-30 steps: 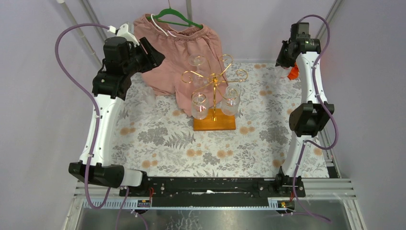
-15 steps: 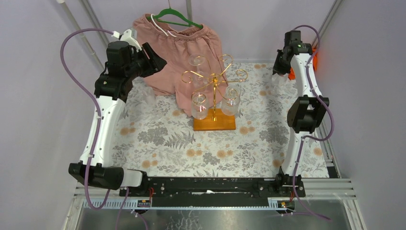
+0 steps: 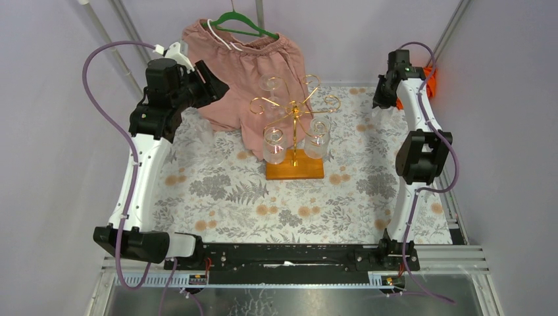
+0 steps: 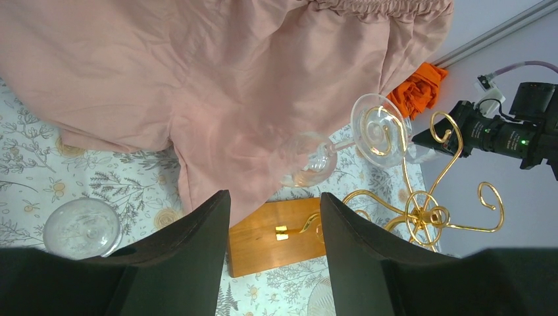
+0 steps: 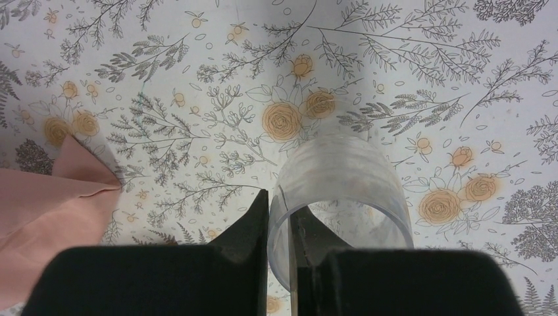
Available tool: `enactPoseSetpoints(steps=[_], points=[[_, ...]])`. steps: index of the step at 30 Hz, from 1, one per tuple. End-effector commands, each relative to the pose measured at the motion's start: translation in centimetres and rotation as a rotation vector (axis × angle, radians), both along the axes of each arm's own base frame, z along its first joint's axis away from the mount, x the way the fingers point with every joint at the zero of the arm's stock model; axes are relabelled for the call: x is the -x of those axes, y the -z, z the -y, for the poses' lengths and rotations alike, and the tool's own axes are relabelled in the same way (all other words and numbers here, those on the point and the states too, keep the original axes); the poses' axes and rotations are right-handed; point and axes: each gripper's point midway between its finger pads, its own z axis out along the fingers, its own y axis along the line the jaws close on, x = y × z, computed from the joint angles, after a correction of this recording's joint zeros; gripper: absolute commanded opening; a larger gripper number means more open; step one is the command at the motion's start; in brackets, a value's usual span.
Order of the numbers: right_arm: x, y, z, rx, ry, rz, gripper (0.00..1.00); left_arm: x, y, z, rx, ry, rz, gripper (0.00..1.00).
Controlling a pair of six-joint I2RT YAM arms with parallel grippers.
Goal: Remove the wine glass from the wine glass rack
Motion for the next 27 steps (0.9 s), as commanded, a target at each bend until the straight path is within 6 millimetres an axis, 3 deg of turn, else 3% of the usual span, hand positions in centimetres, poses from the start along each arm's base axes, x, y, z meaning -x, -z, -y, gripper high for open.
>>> enactPoseSetpoints(steps=[1,4,7,11,21,27], points=[[0.4,-0.3,0.0,0.009,-0.016,0.019,0.0,0.3,-0.6,0.4,0.007,0.013,0.027,0.61],[0.7,-0.9,-0.1,0.01,-0.017,0.029,0.0,0.2,-0.5,0.5,0.009,0.018,0.024,0.6],[1.0,-1.5,-0.1,0.011,-0.018,0.035,0.18,0.2,-0.5,0.5,0.008,0.018,0.024,0.61],[1.2,-3.0,-0.1,0.012,-0.018,0.062,0.33,0.2,-0.5,0.5,0.007,0.019,0.025,0.61],[1.8,-8.1,0.0,0.021,-0.013,0.149,0.37,0.3,-0.8,0.7,0.014,0.028,0.031,0.61],[3.2,-14.1,-0.1,0.015,-0.003,0.273,0.39,0.2,-0.7,0.8,0.021,0.031,0.025,0.61]])
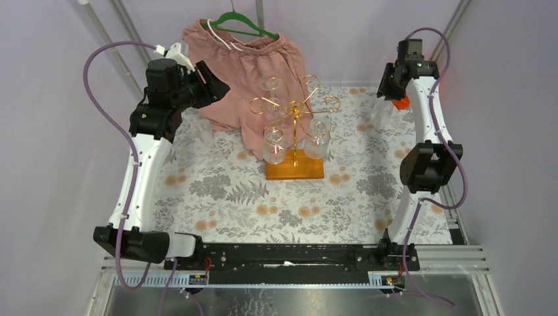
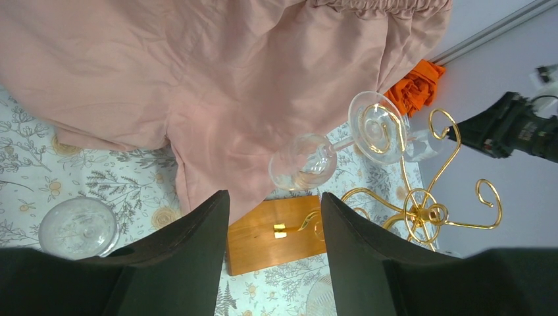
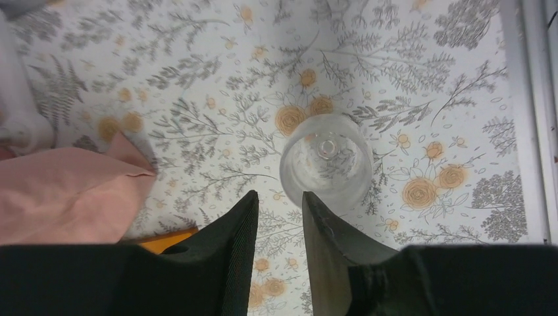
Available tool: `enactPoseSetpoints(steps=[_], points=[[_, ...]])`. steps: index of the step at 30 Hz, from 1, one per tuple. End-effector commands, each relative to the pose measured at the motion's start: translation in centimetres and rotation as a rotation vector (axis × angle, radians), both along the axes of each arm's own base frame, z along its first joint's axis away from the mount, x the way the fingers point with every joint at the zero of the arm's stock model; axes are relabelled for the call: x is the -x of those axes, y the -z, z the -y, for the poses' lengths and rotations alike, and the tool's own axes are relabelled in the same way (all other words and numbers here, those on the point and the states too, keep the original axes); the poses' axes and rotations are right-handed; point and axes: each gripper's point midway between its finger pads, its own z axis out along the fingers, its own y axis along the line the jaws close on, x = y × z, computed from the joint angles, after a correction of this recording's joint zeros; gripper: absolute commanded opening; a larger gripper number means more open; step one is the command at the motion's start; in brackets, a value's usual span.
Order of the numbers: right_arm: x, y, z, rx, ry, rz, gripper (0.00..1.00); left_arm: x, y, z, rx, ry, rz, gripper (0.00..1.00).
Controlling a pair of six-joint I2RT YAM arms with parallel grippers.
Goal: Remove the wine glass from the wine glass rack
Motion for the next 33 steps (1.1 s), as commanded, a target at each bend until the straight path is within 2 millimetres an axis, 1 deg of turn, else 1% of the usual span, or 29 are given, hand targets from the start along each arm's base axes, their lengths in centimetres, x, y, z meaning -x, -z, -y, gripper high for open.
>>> enactPoseSetpoints(steps=[1,2,5,6,7,8,10,11,12,13,15,17,20,22,27,33], points=[[2.1,-9.5,-0.3,0.0,-0.001,0.2,0.39,0.1,-0.8,0.7,0.019,0.026,0.029,0.61],[2.6,-11.1,-0.3,-0.003,0.003,0.241,0.4,0.0,-0.9,0.9,0.027,0.032,0.037,0.61],[3.8,-14.8,-1.7,-0.062,-0.039,0.353,0.4,-0.4,-1.6,1.7,0.068,0.068,0.069,0.61],[4.2,-15.8,-2.3,-0.09,-0.06,0.389,0.4,-0.6,-2.0,2.1,0.089,0.086,0.084,0.62],[4.8,-16.3,-3.3,-0.132,-0.093,0.414,0.4,-0.7,-2.3,2.7,0.111,0.11,0.093,0.62],[5.1,-17.6,-3.8,-0.156,-0.108,0.466,0.41,-0.8,-2.5,3.3,0.137,0.139,0.094,0.62],[6.3,-19.1,-5.2,-0.219,-0.158,0.535,0.42,-1.4,-3.2,4.3,0.196,0.183,0.111,0.63],[6.8,-19.5,-5.8,-0.247,-0.177,0.558,0.42,-1.6,-3.5,5.0,0.232,0.214,0.117,0.63],[7.4,-19.5,-6.4,-0.275,-0.198,0.568,0.42,-1.9,-3.2,5.5,0.268,0.237,0.105,0.64],[7.9,-20.3,-6.8,-0.289,-0.213,0.598,0.42,-1.9,-3.7,6.1,0.306,0.266,0.113,0.64],[9.1,-20.7,-7.2,-0.313,-0.224,0.626,0.42,-2.6,-3.0,7.2,0.389,0.314,0.076,0.64],[9.9,-21.1,-7.5,-0.325,-0.236,0.648,0.42,-3.1,-2.2,7.8,0.426,0.344,0.048,0.63],[10.8,-21.8,-7.7,-0.328,-0.248,0.676,0.42,-4.2,-0.7,7.7,0.428,0.315,0.016,0.62],[11.4,-22.2,-7.7,-0.328,-0.253,0.692,0.42,-4.6,-0.1,7.6,0.422,0.297,0.007,0.62],[12.2,-23.1,-7.9,-0.339,-0.261,0.732,0.42,-5.5,0.6,8.2,0.451,0.317,-0.006,0.62],[12.5,-23.0,-8.2,-0.35,-0.274,0.733,0.42,-6.2,1.0,8.8,0.469,0.331,-0.009,0.62]])
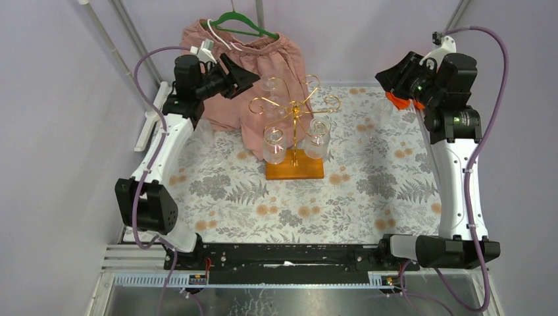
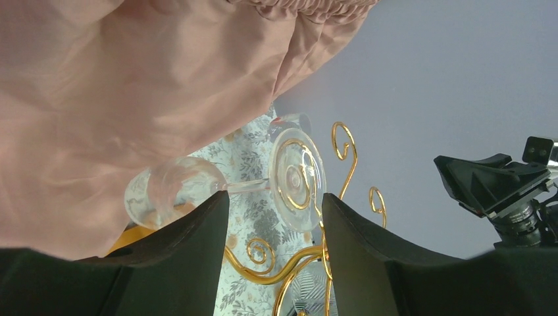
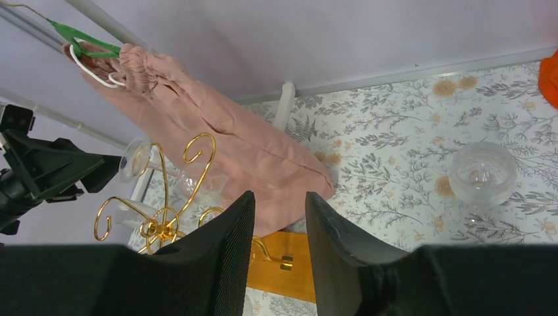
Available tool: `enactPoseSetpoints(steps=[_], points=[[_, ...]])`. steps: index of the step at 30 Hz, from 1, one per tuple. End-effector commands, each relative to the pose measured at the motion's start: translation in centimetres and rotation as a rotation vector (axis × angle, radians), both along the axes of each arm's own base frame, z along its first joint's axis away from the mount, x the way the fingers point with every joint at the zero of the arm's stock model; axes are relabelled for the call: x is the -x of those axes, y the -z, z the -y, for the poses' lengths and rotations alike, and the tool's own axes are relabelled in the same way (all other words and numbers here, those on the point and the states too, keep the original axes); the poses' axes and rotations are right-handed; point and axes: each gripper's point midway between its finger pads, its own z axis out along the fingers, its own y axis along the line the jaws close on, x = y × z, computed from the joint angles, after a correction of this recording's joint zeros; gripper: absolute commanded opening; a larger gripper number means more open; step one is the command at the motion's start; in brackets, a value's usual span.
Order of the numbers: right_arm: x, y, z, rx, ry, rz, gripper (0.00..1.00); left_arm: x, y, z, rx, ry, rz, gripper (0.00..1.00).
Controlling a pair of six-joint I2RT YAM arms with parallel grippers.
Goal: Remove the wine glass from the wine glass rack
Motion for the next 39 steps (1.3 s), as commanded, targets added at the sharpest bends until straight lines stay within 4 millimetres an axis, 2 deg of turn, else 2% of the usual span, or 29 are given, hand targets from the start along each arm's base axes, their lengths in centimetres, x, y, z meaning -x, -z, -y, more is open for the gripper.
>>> enactPoseSetpoints(steps=[1,7,14,27,39], points=[[0.9,-2.0,-0.8,-0.017,-0.038,0.074,0.42,-0.4,-0.9,1.1,0.033,0.04,0.049,0.62],[1.1,-2.2,-0.7,-0.016,-0.033,0.085,0.41,-0.8,-0.3,1.7,0.033,0.053,0.033,0.61],[1.0,-1.9,-0.6,-0.02,-0.027,0.087,0.4,-0.8,-0.5,2.6,0.05,0.076,0.036,0.56],[0.9,-1.2,-0.6,-0.022,-0.028,0.083,0.37,-1.0,-0.3,3.1,0.084,0.092,0.019,0.24],[1.0,-0.6,-0.8,-0.033,-0.03,0.084,0.37,-0.7,-0.4,3.6,0.129,0.121,-0.009,0.1]])
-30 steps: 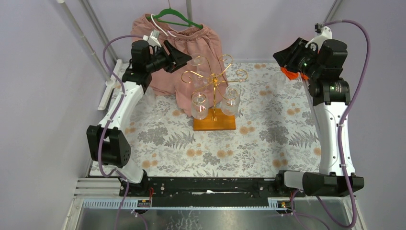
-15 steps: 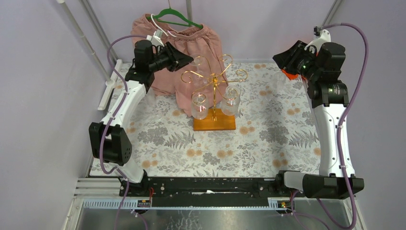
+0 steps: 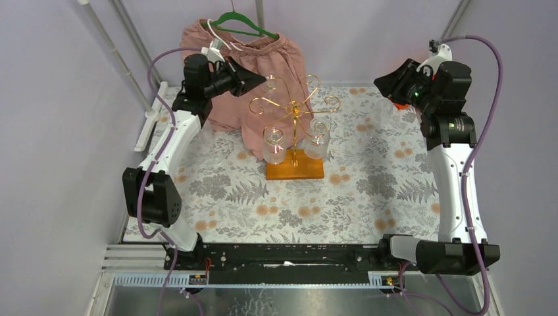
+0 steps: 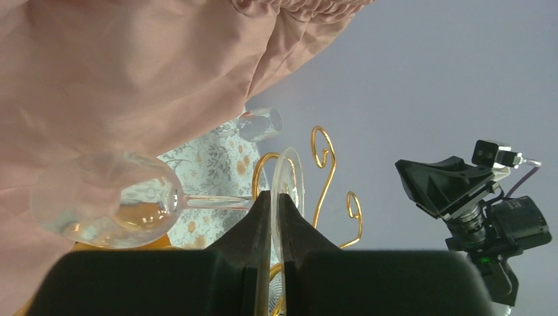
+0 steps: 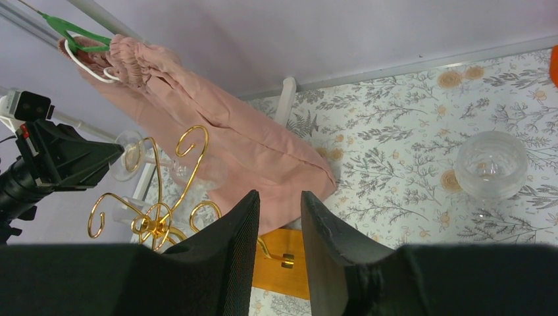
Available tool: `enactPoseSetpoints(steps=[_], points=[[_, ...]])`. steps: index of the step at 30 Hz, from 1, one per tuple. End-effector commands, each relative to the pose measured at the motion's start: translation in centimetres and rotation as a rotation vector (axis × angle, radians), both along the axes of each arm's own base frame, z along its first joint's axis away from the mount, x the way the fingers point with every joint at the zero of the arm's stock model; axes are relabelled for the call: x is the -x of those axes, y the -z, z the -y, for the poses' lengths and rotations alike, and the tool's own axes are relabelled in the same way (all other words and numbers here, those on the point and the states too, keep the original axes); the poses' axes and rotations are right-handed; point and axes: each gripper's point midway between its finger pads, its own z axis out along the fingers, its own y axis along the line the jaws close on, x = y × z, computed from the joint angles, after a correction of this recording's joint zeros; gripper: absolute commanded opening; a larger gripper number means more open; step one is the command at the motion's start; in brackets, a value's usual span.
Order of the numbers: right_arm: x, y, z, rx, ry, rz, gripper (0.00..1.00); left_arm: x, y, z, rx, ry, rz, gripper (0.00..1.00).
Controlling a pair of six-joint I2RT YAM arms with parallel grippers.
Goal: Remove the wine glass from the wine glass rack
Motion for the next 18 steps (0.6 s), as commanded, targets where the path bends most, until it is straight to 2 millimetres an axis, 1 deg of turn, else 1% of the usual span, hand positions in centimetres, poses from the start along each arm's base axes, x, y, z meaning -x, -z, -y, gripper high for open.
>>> enactPoseSetpoints(steps=[1,5,13,18], points=[[0.79,-2.08,-0.47,-0.012,-0.021,0.077,0.37,0.34,-0.54,0.84,0.034,0.052,0.021,0.08],[0.83,-2.1,-0.58,-0.017,-0.026,0.081,0.37,0.59,-0.67,1.02,0.051,0.066,0.009,0.0],[0.98,-2.09,-0.69,-0.024,-0.03,0.087,0.37,0.96,-0.01,1.25,0.089,0.088,-0.042,0.0],[1.1,-2.15,-0.81,-0.031,-0.036,0.094,0.37,1.15,-0.36,1.36,0.168,0.103,-0.068,0.0]])
